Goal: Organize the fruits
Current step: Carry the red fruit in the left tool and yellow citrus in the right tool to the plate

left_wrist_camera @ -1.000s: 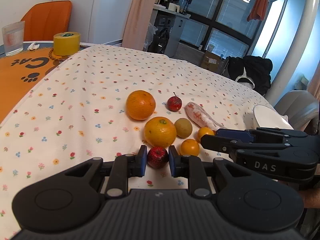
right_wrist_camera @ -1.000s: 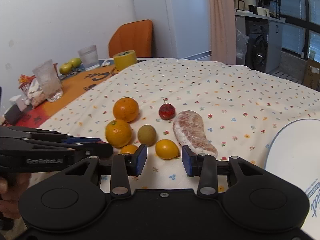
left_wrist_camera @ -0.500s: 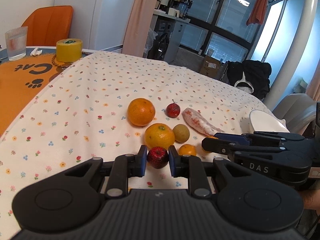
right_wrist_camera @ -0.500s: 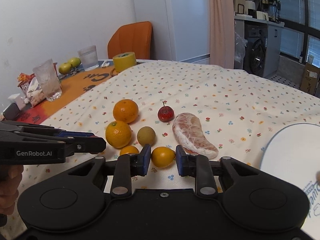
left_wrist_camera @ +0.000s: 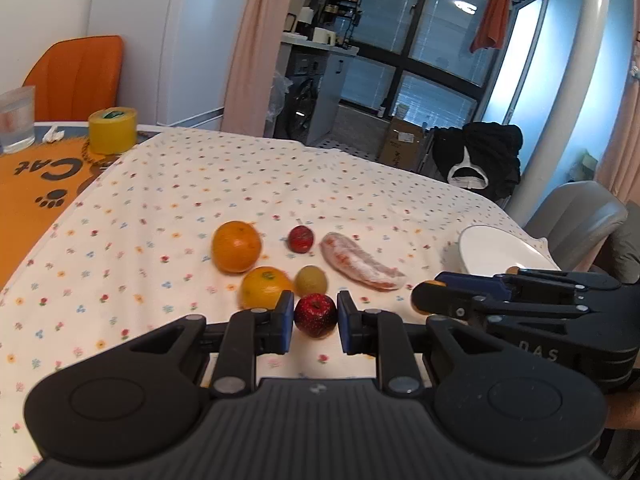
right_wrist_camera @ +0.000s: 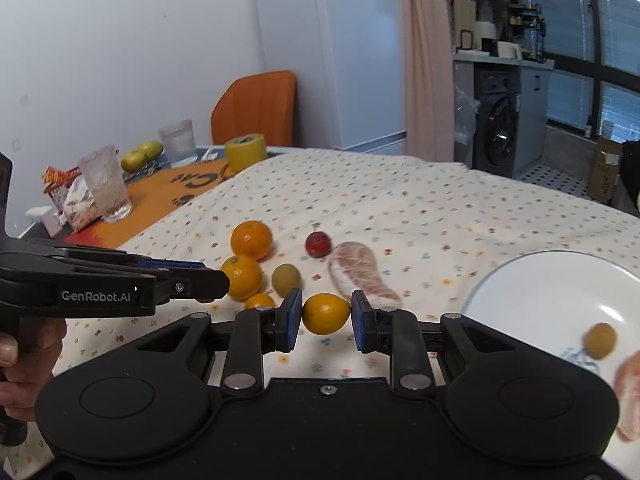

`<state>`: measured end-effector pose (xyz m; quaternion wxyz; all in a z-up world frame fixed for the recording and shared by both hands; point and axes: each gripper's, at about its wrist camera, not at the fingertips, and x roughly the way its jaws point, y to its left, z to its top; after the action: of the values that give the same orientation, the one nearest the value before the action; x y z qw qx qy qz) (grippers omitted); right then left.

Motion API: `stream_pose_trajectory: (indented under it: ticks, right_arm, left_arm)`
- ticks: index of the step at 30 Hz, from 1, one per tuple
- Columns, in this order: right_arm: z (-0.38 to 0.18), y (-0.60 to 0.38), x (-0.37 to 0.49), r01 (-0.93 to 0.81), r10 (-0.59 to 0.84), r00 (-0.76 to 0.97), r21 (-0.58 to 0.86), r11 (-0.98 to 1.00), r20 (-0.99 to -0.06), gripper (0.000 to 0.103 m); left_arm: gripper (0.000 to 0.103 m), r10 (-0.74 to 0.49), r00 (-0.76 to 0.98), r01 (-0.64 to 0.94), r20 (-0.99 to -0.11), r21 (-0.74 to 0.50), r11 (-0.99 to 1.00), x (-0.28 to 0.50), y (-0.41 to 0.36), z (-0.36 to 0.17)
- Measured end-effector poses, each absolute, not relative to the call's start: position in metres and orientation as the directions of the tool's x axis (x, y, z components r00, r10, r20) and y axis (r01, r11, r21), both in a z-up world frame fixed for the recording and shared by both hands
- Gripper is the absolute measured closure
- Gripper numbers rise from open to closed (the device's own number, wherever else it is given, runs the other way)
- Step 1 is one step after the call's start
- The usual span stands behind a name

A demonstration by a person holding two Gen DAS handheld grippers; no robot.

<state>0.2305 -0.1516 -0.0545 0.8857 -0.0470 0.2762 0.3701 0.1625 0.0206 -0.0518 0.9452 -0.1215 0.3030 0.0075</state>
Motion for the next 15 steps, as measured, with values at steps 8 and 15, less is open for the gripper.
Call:
stream_pose_trajectory:
  ticks: [8,15]
  right_arm:
    - [-0.046,-0.189,0.229,-0.628,0.596,0.632,0.124,0.768,-0.495,0.078]
    - [-0.048,-0.217,0.228,-0.582,0.561,0.667,0.127,0.803,-0.491,0.078]
  left_arm:
    - [0.082,-0.101,0.822,-0.029,-0.561,-0.218,0.976,0.17,-0.006,-0.045]
    - [0.082,-0.144,0.821,0.025,-0.553,-0.217,0.976,0.179,-0.029,-0.042]
